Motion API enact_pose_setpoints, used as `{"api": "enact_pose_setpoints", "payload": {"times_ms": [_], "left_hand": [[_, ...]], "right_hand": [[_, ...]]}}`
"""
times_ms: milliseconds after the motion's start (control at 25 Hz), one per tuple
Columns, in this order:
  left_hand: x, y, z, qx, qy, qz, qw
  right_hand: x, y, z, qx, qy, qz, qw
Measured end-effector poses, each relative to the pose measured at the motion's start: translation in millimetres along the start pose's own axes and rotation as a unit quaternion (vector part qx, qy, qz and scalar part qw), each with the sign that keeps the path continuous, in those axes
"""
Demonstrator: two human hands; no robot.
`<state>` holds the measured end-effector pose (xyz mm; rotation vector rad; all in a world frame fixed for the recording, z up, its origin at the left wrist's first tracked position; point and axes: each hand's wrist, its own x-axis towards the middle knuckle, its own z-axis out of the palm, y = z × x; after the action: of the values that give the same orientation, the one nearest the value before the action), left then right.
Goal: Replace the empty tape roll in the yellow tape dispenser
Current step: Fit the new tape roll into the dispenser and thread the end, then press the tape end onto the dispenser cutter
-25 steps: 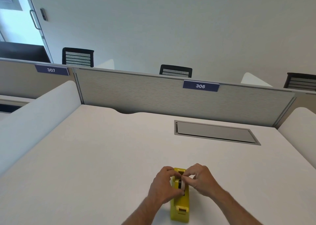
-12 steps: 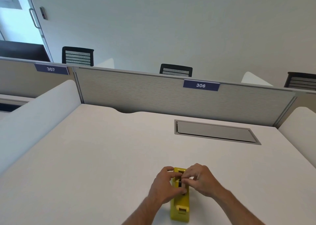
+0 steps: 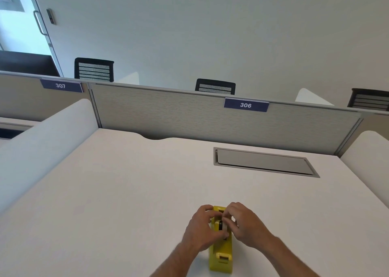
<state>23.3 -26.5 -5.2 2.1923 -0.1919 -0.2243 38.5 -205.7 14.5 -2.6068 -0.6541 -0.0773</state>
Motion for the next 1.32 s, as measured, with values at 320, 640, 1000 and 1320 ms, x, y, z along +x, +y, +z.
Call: {"api": "enact_pose_setpoints", "payload": {"times_ms": [320, 640, 1000, 1320], "left_hand": [[3, -4, -1, -0.003, 0.010, 0.028, 1.000], [3, -5, -2, -0.033, 0.012, 0.024, 0.999], [-1, -13, -7, -0.011, -0.042, 0.024, 0.999], [-4, -15, -11, 0.124, -0.078, 0.049, 0.988]], "right_hand": [[1, -4, 5, -0.017, 0.012, 0.009, 1.000], [7, -7, 1, 0.011, 0.044, 0.055, 0.997], [-1, -8, -2, 0.015, 0.038, 0.071, 0.997], [-23, -19, 4, -0.006, 0.013, 0.059, 0.998]]}}
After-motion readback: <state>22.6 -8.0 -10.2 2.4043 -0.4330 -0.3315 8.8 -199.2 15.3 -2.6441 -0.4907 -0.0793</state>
